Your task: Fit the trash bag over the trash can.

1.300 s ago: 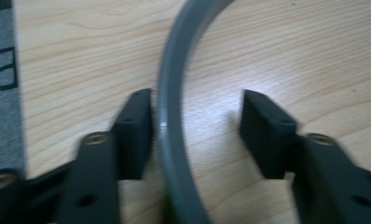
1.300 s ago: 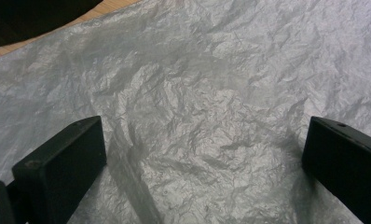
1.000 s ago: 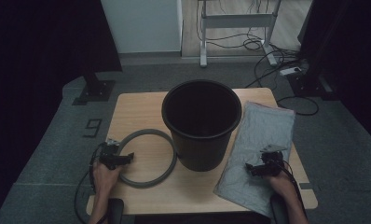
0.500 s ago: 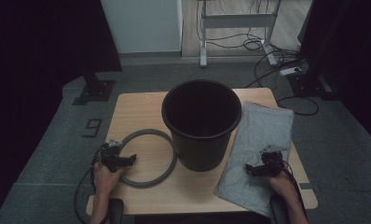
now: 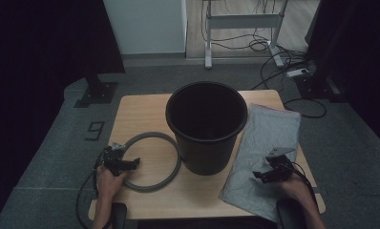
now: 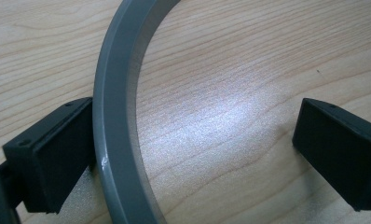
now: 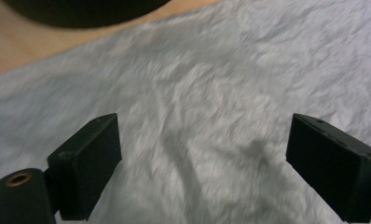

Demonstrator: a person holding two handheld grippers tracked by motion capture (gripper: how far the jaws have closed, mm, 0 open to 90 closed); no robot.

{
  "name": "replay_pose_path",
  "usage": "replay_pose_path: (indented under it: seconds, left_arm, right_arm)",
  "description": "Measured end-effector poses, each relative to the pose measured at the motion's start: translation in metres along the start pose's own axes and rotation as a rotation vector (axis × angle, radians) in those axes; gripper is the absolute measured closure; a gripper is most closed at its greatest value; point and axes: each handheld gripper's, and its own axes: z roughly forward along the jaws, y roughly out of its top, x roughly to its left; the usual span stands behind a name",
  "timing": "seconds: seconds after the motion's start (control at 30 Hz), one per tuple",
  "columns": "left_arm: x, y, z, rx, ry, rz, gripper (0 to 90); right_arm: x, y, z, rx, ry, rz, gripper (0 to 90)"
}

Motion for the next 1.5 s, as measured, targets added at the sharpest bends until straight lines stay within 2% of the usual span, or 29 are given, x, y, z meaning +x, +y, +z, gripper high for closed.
replay_pose_path:
  seconds: [0.13, 0.2, 0.23, 0.3, 0.4, 0.5, 0.57, 0.63, 0.73, 0.77, 0.83, 0.9, 0.97, 1.0, 1.07, 1.2, 1.27, 1.37, 1.5]
  left_arm:
    - [0.0, 0.0, 0.0, 0.0, 0.0, -0.001, 0.7]
    - [0.0, 0.0, 0.0, 0.001, 0.001, -0.001, 0.6]
    - [0.0, 0.0, 0.0, 0.0, 0.001, -0.001, 0.6]
    - [0.0, 0.0, 0.0, 0.001, 0.001, -0.001, 0.5]
    - [0.0, 0.0, 0.0, 0.001, 0.001, -0.001, 0.5]
    - [-0.001, 0.0, 0.0, 0.001, 0.001, -0.001, 0.4]
    - [-0.001, 0.0, 0.0, 0.001, 0.001, -0.001, 0.3]
    - [-0.001, 0.0, 0.0, 0.002, 0.001, -0.001, 0.3]
    - [-0.001, 0.0, 0.0, 0.002, 0.001, -0.001, 0.2]
    - [-0.001, 0.0, 0.0, 0.002, 0.001, -0.001, 0.2]
    - [-0.001, 0.0, 0.0, 0.002, 0.001, -0.001, 0.2]
    - [-0.001, 0.0, 0.0, 0.002, 0.001, -0.001, 0.2]
    - [-0.001, 0.0, 0.0, 0.001, 0.001, -0.001, 0.2]
    - [-0.001, 0.0, 0.0, 0.002, 0.001, -0.001, 0.2]
    - [-0.001, 0.0, 0.0, 0.001, 0.001, -0.001, 0.2]
    - [-0.001, 0.0, 0.0, 0.002, 0.001, -0.001, 0.2]
    - [-0.001, 0.0, 0.0, 0.002, 0.001, 0.0, 0.2]
    - [-0.001, 0.0, 0.0, 0.003, 0.0, 0.001, 0.1]
    - [-0.001, 0.0, 0.0, 0.003, 0.0, 0.002, 0.1]
  right_arm:
    - [0.001, -0.01, -0.003, 0.031, 0.041, -0.058, 13.9]
    - [0.001, -0.015, -0.002, 0.066, 0.046, -0.096, 13.6]
    - [0.001, -0.017, 0.0, 0.076, 0.048, -0.1, 12.6]
    - [0.0, -0.018, 0.001, 0.067, 0.046, -0.087, 9.0]
    - [-0.002, -0.018, 0.004, 0.046, -0.001, -0.026, 7.7]
    - [-0.006, -0.015, 0.008, 0.029, -0.07, 0.06, 7.7]
    - [-0.008, -0.013, 0.01, 0.027, -0.104, 0.098, 7.8]
    - [-0.008, -0.01, 0.012, 0.034, -0.118, 0.115, 8.0]
    - [-0.009, -0.007, 0.012, 0.039, -0.109, 0.122, 10.4]
    - [-0.012, -0.007, 0.011, 0.024, -0.073, 0.143, 11.2]
    - [-0.015, -0.007, 0.009, 0.014, -0.042, 0.159, 14.5]
    - [-0.018, -0.007, 0.007, 0.024, -0.046, 0.146, 15.4]
    - [-0.02, -0.008, 0.006, 0.046, -0.063, 0.111, 20.2]
    - [-0.02, -0.007, 0.006, 0.059, -0.076, 0.074, 23.3]
    - [-0.019, -0.006, 0.005, 0.07, -0.058, 0.047, 31.0]
    - [-0.013, -0.001, 0.003, 0.093, -0.024, 0.005, 53.1]
    - [-0.011, 0.0, 0.002, 0.096, -0.018, 0.002, 57.7]
    - [-0.012, 0.0, 0.001, 0.1, -0.023, 0.012, 73.0]
    - [-0.014, 0.0, 0.0, 0.104, -0.012, 0.025, 84.6]
